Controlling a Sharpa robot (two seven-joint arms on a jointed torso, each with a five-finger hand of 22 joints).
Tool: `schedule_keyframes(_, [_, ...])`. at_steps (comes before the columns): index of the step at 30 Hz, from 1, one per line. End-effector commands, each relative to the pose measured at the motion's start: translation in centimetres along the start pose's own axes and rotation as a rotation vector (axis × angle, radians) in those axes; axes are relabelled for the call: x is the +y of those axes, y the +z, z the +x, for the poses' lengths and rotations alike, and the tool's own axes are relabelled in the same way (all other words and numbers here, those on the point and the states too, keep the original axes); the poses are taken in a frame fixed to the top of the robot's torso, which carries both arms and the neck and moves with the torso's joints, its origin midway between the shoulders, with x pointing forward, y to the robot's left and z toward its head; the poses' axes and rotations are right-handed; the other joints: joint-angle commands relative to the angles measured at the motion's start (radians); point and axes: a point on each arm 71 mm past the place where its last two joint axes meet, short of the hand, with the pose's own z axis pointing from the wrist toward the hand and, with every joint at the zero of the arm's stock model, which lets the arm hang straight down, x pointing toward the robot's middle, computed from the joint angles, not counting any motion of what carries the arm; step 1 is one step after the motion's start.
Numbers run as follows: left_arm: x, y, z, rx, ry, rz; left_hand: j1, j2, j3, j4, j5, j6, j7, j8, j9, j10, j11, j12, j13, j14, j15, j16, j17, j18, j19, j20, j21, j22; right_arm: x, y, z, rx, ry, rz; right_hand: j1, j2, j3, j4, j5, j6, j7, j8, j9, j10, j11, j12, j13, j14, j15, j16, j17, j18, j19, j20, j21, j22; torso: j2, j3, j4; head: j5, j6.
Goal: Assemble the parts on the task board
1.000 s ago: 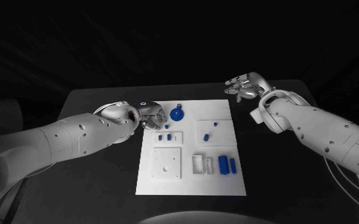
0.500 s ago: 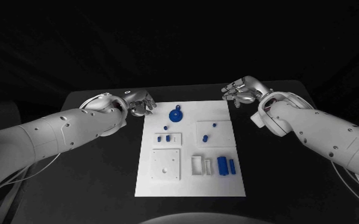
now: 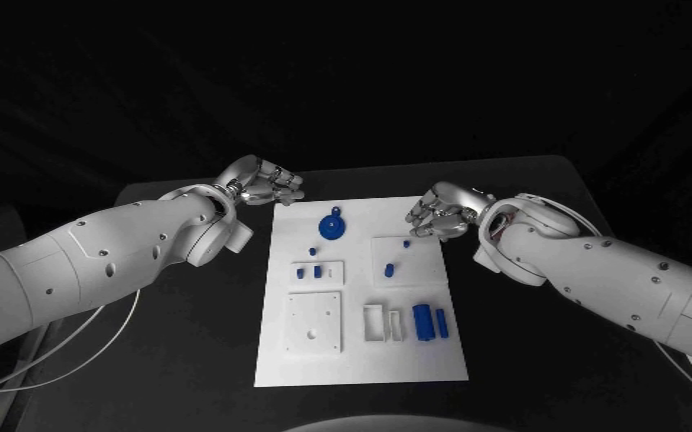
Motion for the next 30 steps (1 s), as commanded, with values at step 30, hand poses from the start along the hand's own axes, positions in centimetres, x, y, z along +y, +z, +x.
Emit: schedule_keyframes(30, [-2.1, -0.2, 1.9, -0.006, -0.449, 0.012, -0.007, 0.059, -0.212, -0.006, 0.021, 0.021, 0.017, 0.003, 0.001, 0.091, -0.002, -0.006, -0.001, -0.061, 0.027, -0.032, -0.048, -0.014, 0.063, 0.034, 0.012, -0.798, 2.1, 1.4, 3.8, -0.042, -0.326, 0.093, 0.044, -0.139, 0.264, 0.106, -0.226, -0.008, 0.009, -0.003, -0.003, -0.027, 0.006, -0.005, -0.002, 0.016, 0.007, 0.005, -0.040, 0.036, 0.013, 0.005, 0.012, 0.017, 0.002, 0.0001, 0.0015, -0.005, 0.011])
